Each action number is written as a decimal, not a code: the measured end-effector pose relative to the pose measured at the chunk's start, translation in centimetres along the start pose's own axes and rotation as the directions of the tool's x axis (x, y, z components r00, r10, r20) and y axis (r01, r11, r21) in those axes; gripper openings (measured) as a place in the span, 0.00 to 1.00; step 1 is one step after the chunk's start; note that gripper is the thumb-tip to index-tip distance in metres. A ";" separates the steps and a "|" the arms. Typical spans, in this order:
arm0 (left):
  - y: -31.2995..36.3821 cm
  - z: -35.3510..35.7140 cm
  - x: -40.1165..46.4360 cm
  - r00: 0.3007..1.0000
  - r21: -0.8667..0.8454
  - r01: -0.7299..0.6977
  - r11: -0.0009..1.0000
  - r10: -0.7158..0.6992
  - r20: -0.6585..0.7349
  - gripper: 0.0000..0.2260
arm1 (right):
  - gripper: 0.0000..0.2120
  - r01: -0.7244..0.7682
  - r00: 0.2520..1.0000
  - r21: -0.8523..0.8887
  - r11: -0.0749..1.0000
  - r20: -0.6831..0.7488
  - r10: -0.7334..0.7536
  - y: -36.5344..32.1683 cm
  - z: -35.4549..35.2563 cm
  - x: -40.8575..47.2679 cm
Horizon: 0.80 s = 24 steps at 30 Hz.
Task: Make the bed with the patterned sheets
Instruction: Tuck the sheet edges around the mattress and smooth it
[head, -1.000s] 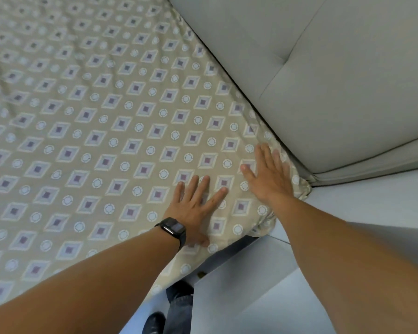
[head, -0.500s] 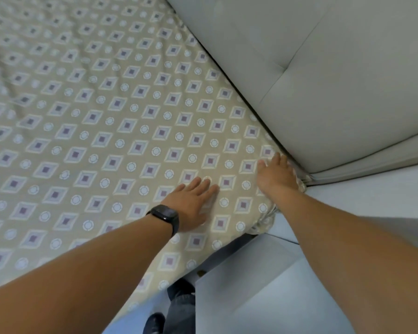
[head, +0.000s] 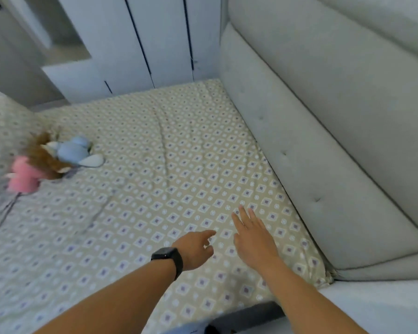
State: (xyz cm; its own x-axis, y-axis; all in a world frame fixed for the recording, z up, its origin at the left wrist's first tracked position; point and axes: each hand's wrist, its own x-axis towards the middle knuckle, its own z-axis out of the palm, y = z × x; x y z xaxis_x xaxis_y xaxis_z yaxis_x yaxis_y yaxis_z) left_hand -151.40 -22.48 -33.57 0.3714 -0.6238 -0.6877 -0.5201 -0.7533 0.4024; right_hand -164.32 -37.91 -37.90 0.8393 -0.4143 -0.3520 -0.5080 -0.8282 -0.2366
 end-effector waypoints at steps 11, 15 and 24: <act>-10.7 -0.8 -24.0 0.969 -0.156 0.191 0.969 -0.212 -0.131 0.17 | 0.29 0.172 0.985 0.115 0.978 -0.005 -0.173 -18.4 -7.7 -9.1; -15.5 0.3 -28.6 0.957 -0.157 0.232 0.960 -0.254 -0.141 0.18 | 0.29 0.206 0.977 0.069 0.976 0.042 -0.209 -23.9 -7.3 -10.7; -21.4 -2.8 -34.3 0.949 -0.130 0.073 0.989 -0.109 -0.295 0.17 | 0.29 0.262 0.964 0.055 0.963 -0.068 -0.258 -36.2 -6.8 -14.2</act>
State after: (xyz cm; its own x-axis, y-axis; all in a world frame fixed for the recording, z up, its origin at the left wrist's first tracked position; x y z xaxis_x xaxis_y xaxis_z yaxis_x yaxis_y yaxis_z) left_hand -150.81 14.47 -16.94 0.6360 -0.5713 -0.5188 -0.3873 -0.8178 0.4258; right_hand -156.56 -4.55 -18.20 0.9532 -0.2107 -0.2169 -0.2800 -0.8860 -0.3697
